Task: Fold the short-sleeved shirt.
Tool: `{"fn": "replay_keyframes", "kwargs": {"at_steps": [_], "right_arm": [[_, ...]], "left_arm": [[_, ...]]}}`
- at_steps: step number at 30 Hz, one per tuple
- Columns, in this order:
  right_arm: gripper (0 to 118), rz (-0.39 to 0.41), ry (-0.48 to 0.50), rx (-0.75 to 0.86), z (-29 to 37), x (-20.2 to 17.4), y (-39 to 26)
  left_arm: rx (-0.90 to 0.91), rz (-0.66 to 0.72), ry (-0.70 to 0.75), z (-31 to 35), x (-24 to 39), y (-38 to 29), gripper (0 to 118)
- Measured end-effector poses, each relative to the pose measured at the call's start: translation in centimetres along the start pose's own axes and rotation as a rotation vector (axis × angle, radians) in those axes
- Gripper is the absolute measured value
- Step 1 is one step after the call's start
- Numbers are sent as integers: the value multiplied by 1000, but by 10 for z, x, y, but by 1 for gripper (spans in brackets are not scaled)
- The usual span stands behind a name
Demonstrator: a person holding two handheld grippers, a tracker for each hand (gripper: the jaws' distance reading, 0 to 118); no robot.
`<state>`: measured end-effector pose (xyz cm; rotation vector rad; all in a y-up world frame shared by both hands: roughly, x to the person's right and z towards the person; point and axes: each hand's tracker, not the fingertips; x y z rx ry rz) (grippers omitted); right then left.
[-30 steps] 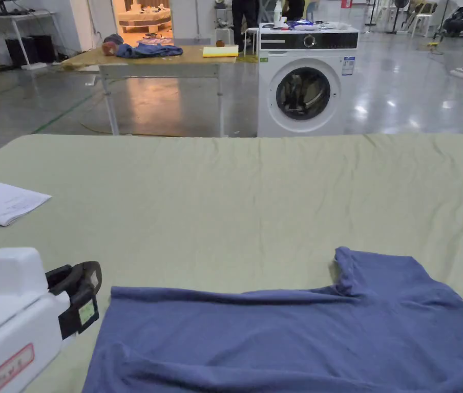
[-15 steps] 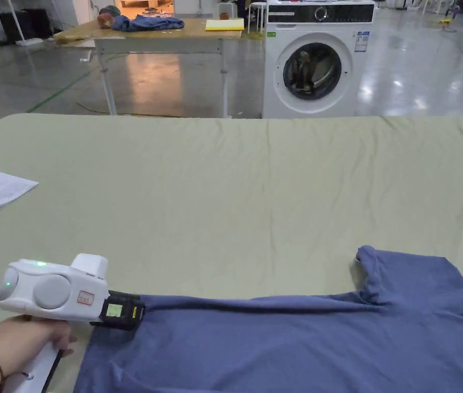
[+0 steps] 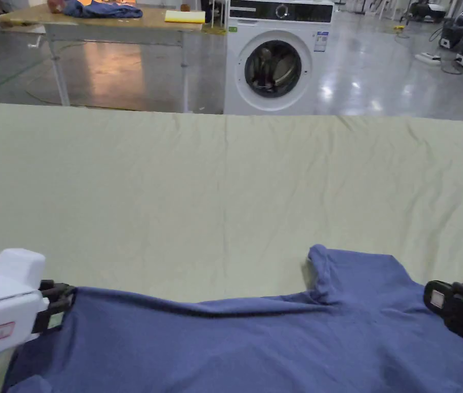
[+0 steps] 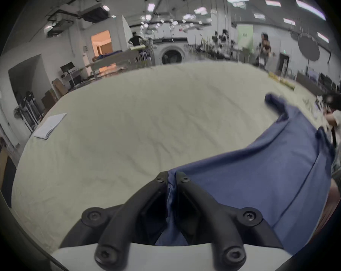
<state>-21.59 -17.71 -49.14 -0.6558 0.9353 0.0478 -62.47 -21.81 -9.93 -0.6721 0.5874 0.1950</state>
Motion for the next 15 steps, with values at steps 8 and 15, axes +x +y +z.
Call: {"fn": "replay_keyframes", "kwargs": {"at_steps": [8,15], "right_arm": [[112,13,-203,-275,-110,69,39],[99,112,-276,-511,-176,60,33]], "left_arm": [[33,11,-34,46,12,18,1],[-3,-56,11,40,14,20,1]]}}
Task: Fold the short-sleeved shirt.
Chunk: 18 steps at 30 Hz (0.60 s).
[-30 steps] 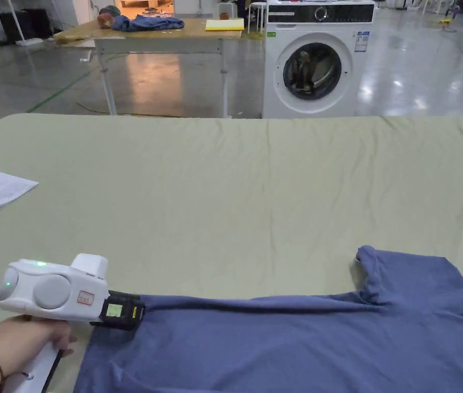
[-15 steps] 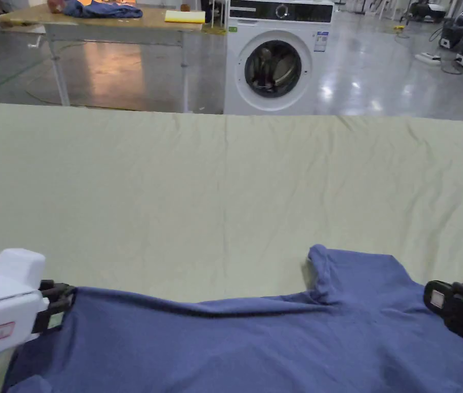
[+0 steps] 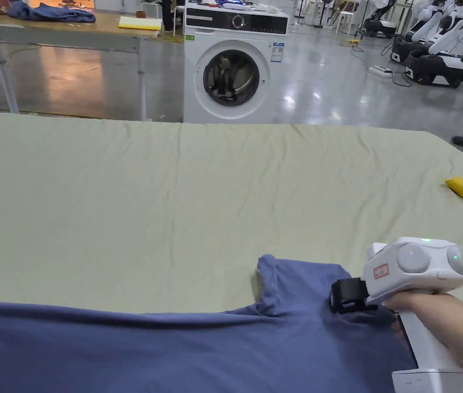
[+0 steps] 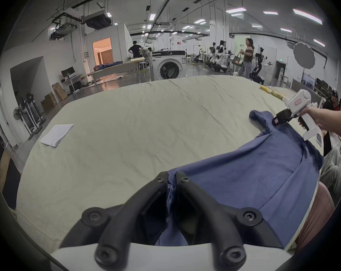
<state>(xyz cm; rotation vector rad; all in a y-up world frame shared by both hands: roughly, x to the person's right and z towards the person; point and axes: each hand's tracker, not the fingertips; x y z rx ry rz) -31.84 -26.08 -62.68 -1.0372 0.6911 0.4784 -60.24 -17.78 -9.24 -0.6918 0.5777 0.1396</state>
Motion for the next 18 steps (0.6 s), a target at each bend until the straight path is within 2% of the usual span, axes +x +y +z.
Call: {"fn": "replay_keyframes", "kwargs": {"at_steps": [1,3,4,5,6,8,11,14,16,18], "right_arm": [[92,47,17,11,7,-5,2],[62,103,66,21,21,-12,2],[24,138,82,10,27,-16,0],[2,162,100,1,32,-19,-1],[1,170,66,30,40,-18,-5],[1,140,78,99,54,-11,-8],[1,-34,180,230,81,5,-13],[1,-61,156,344,112,4,-15],[1,-66,101,431,132,2,-18],[1,-100,126,472,146,5,-20]], "left_arm": [[-12,-5,8,-3,-1,0,1],[-34,-2,20,-9,-4,0,1],[-53,12,28,-11,-5,-2,1],[-69,24,38,-14,-6,-3,1],[-77,37,44,-18,-8,-4,1],[-72,57,50,-21,-8,-5,1],[-48,87,74,-25,-12,1,1],[-6,125,108,-25,-16,10,1],[52,159,141,-20,-18,17,1],[122,198,128,-10,-23,22,1]]}}
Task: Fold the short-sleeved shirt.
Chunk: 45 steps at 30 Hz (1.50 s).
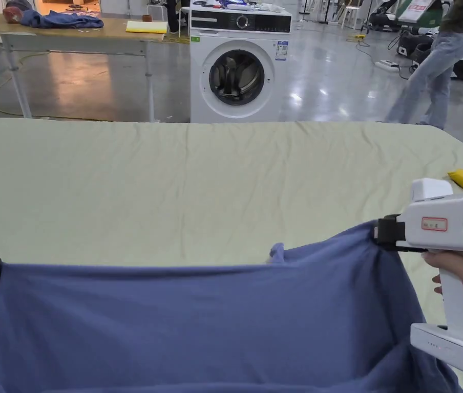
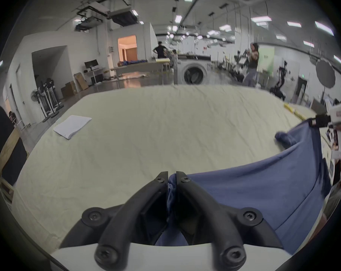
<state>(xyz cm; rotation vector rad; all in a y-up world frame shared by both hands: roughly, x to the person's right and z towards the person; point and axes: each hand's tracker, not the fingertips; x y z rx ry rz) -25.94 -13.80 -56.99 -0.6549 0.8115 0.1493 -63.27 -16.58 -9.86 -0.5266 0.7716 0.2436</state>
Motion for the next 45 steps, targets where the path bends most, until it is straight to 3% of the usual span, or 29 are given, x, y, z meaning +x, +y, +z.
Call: {"fn": "replay_keyframes", "kwargs": {"at_steps": [9,12,18,20,21,22,23,25,26,28,32,33,34,37,38,41,45], "right_arm": [[1,-57,54,33,76,16,-46],[1,-105,81,-28,113,31,-86],[1,-100,62,-213,141,43,-171],[5,-108,59,-235,133,44,-193],[15,-109,57,-227,129,43,-201],[43,-97,33,-187,129,42,-205],[71,-68,15,-157,129,39,-206],[115,-2,7,-82,138,28,-200],[118,15,20,-39,144,20,-196],[118,30,96,129,163,6,-184],[111,44,119,377,197,-38,-173],[98,56,118,422,207,-50,-172],[62,69,111,539,214,-59,-177],[23,80,-11,753,228,-88,-191],[0,68,-51,756,229,-93,-192],[0,2,18,723,228,-94,-189],[0,18,-10,646,235,-91,-182]], "left_arm": [[-32,-54,-68,63,-7,-34,1],[-81,-53,-94,95,-15,-65,1],[-220,-70,-163,119,-17,-127,1],[-230,-59,-181,119,-18,-145,16],[-226,-42,-193,119,-20,-153,35],[-216,-35,-184,120,-21,-159,68],[-204,-20,-176,122,-21,-160,81],[-128,41,-178,134,-21,-153,83],[-90,66,-194,140,-18,-146,83],[26,93,-203,157,-9,-130,83],[274,83,-128,188,25,-111,80],[354,89,-103,195,35,-112,70],[425,92,-71,202,46,-112,44],[537,92,8,213,69,-118,17],[543,92,43,213,72,-119,1],[548,85,32,218,77,-126,0],[387,126,-34,215,40,-111,0]]}}
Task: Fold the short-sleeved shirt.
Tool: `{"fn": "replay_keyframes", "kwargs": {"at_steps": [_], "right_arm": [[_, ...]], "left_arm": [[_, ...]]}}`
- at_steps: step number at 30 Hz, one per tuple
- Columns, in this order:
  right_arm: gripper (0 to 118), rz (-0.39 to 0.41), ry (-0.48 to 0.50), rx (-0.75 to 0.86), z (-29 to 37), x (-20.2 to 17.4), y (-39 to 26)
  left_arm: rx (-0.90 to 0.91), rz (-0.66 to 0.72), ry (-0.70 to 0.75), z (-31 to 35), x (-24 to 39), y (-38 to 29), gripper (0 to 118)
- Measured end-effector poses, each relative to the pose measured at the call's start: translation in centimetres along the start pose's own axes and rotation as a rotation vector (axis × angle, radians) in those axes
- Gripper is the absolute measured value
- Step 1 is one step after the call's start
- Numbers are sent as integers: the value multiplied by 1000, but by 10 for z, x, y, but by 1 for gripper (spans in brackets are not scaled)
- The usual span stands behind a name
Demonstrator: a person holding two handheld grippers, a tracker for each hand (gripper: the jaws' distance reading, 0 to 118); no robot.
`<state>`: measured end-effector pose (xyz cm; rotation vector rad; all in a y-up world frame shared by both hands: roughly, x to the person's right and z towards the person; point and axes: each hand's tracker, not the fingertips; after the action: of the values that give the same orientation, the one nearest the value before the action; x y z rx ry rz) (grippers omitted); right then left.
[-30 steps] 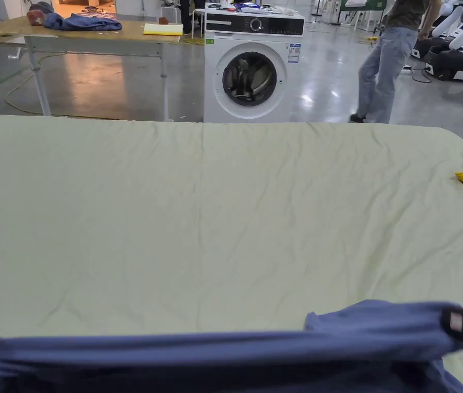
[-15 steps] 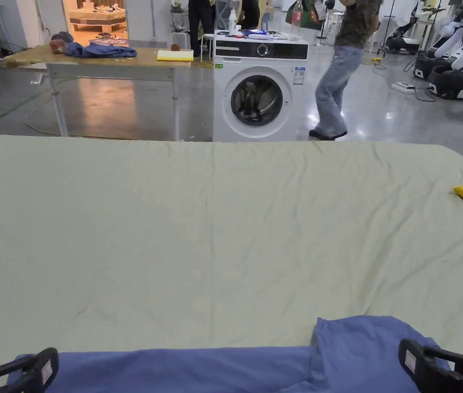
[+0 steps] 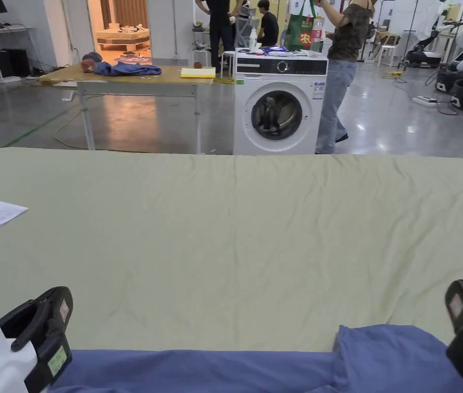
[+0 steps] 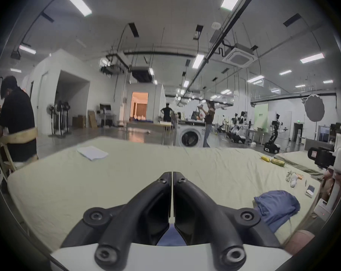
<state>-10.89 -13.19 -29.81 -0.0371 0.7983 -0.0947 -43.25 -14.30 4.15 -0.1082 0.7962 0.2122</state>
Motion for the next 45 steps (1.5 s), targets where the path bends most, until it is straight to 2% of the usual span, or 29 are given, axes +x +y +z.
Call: {"fn": "replay_keyframes", "kwargs": {"at_steps": [2,4,5,6,7,8,9,10,12,14,16,19,20,23,24,25,26,27,28,29,32,34,37,38,40,42,43,45], "right_arm": [[0,-3,9,8,6,3,5],[0,2,29,4,13,2,11],[0,8,36,-7,13,0,13],[0,14,41,-22,13,-2,13],[0,13,47,-35,14,-2,13],[0,7,55,-49,14,-4,13],[0,-3,61,-65,12,-6,12],[0,-11,61,-80,10,-8,12],[0,-23,60,-102,6,-14,10],[0,-23,64,-120,2,-19,8],[0,-11,67,-142,-1,-25,7],[0,-7,84,-162,-4,-32,9],[0,-7,89,-164,-4,-34,9],[0,-20,103,-166,-4,-38,13],[0,-27,107,-166,-4,-38,15],[0,-34,111,-165,-3,-38,16],[0,-38,115,-165,-3,-38,17],[0,-38,118,-165,-2,-38,18],[0,-35,119,-164,-1,-38,18],[0,-31,120,-165,-1,-38,18],[0,-20,125,-175,0,-38,17],[0,-35,138,-179,0,-37,17],[0,-57,155,-171,2,-48,28],[0,-61,159,-169,3,-48,28],[0,-67,165,-164,3,-30,22],[0,-69,167,-162,6,-26,21],[0,-73,168,-162,8,-24,19],[0,-81,174,-166,10,-20,17]], "left_arm": [[-249,131,-52,-25,-45,15,0],[-519,340,-149,-53,-98,5,1],[-565,473,-181,-61,-118,4,8],[-594,571,-214,-70,-142,-8,28],[-609,634,-216,-76,-161,-20,74],[-639,659,-204,-82,-170,-29,97],[-683,666,-200,-89,-180,-40,106],[-688,682,-203,-94,-188,-49,106],[-694,722,-246,-107,-199,-67,106],[-744,824,-333,-121,-197,-91,106],[-653,921,-477,-132,-189,-99,106],[-748,1077,-595,-158,-162,-115,106],[-767,1056,-627,-164,-153,-118,106],[-810,867,-707,-178,-127,-119,105],[-823,855,-684,-179,-125,-118,103],[-811,864,-648,-186,-139,-124,85],[-836,843,-558,-188,-146,-131,53],[-909,764,-388,-191,-151,-141,9],[-932,705,-339,-189,-158,-151,3],[-831,786,-470,-185,-154,-141,3],[-859,496,-347,-175,-131,-128,2],[-841,311,-302,-159,-102,-86,2],[-767,123,-277,-130,-90,-48,2],[-753,71,-217,-123,-90,-41,2],[-770,-64,36,-107,-93,-32,2],[-804,-247,166,-97,-99,-29,2],[-838,-225,179,-96,-102,-28,2],[-849,37,65,-95,-100,-23,2]]}}
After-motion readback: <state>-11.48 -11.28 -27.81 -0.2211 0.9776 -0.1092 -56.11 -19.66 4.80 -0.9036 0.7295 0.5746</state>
